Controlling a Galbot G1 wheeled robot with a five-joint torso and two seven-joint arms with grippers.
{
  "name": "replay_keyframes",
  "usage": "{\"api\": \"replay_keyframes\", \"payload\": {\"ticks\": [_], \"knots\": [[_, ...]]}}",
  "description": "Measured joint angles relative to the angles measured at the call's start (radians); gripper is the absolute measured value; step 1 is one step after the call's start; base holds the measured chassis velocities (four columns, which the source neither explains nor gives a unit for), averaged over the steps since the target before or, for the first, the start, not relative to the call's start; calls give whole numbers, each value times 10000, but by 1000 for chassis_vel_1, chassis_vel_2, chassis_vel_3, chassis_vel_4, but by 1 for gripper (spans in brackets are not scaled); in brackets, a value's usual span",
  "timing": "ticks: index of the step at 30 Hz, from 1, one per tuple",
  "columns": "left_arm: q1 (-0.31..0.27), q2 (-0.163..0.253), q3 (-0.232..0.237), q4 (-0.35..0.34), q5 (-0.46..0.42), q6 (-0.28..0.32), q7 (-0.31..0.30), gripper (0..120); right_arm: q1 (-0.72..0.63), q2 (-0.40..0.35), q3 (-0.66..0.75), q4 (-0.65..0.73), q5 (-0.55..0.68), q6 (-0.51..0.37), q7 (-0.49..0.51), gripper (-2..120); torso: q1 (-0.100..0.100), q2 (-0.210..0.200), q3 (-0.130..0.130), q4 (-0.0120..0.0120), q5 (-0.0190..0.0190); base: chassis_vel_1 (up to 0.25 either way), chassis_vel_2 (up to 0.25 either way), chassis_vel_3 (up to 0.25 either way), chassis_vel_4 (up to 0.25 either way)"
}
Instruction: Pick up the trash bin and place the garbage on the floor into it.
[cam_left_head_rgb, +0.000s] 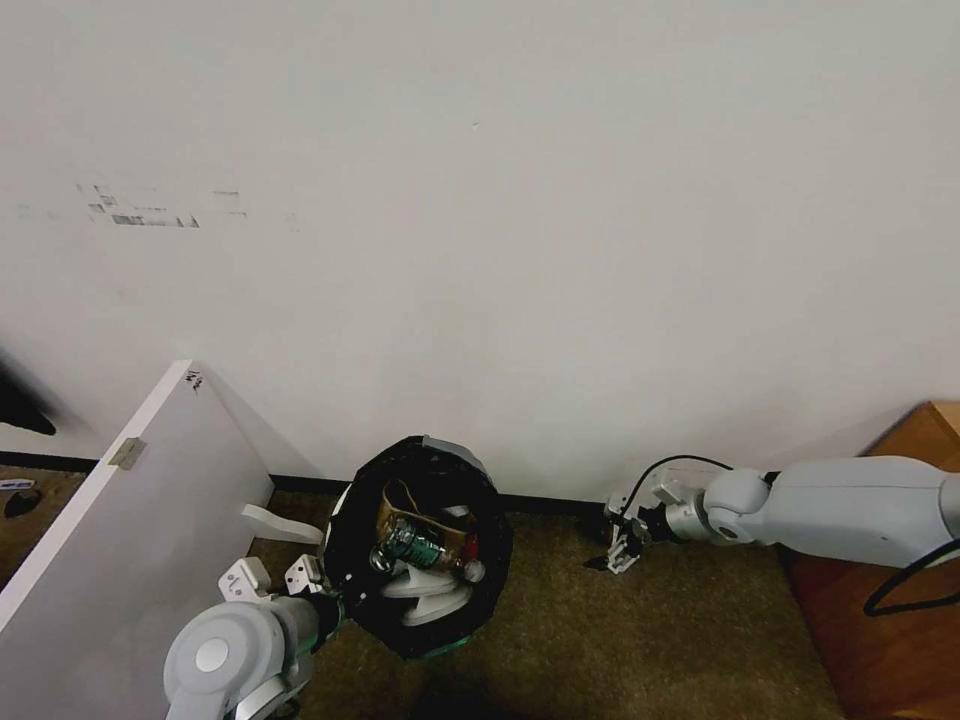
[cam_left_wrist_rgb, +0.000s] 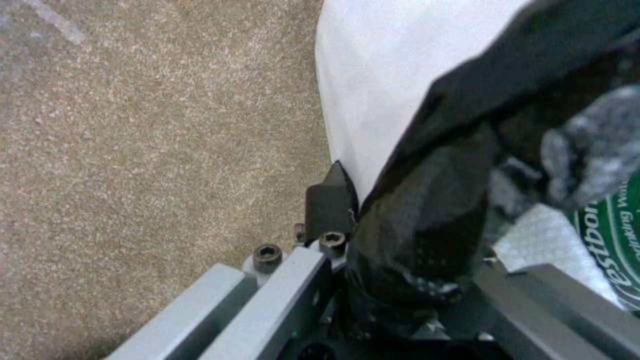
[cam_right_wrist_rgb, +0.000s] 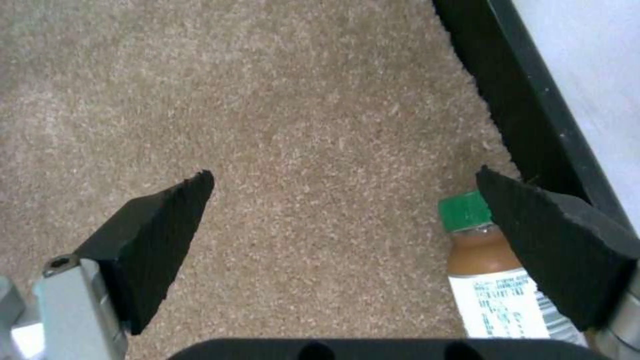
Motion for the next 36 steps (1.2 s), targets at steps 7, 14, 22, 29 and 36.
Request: {"api": "replay_keyframes", "payload": {"ticks": [7,14,22,29,36], "knots": [[-24,20,54,64,27,0,27,0,-192,-109,54,-273,18,-2,-148,100,0,0,0,-1,0,0,0,0,0],[-29,29,50,124,56,0,84,0,-325,-172,106,-462,37,-1,-193,100,0,0,0,1,0,0,0,0,0],[-41,99,7,177,61,0,104,0,-326,-119,106,-458,58,-2,-217,100,0,0,0,1,0,0,0,0,0],[-39,167,9,224,61,0,137,0,-290,170,130,-367,144,-73,-244,100,0,-1,0,0,0,0,0,0,0],[-48,216,17,241,57,0,157,0,-299,354,164,-326,255,-127,-221,100,0,0,0,1,0,0,0,0,0]]}}
